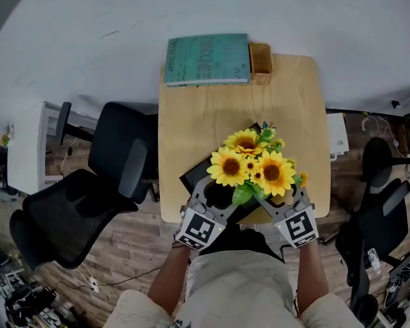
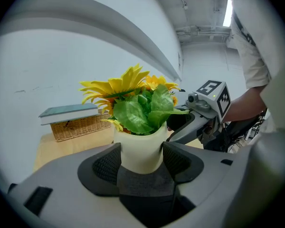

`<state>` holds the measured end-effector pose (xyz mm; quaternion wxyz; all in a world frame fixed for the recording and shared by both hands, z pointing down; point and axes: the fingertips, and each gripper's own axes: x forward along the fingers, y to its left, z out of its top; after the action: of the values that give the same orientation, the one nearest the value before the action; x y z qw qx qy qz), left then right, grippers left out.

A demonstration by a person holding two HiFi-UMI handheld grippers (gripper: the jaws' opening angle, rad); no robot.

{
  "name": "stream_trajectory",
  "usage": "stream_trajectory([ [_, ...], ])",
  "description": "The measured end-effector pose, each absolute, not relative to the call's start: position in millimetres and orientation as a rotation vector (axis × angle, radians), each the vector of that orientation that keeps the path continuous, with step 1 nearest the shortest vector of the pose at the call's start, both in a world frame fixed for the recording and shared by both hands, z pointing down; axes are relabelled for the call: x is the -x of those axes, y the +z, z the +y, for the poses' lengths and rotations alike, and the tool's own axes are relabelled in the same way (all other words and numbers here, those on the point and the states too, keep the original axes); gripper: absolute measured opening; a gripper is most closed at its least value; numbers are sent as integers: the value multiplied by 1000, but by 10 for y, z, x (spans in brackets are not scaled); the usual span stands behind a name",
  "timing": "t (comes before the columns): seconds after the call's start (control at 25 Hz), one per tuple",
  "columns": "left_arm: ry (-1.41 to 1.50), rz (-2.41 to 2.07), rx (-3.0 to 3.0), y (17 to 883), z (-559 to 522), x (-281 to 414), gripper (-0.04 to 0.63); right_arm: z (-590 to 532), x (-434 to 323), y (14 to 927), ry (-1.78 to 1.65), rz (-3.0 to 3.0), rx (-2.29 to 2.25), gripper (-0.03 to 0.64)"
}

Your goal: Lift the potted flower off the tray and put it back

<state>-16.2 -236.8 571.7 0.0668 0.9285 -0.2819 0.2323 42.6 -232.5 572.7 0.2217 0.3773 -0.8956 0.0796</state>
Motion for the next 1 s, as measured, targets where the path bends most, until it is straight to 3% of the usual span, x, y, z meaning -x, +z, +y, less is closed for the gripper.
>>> stream_trajectory([
  [1.0, 935, -797, -2686, 6278, -2500, 90, 278, -2474, -515, 6246, 284, -2397, -1020, 336],
])
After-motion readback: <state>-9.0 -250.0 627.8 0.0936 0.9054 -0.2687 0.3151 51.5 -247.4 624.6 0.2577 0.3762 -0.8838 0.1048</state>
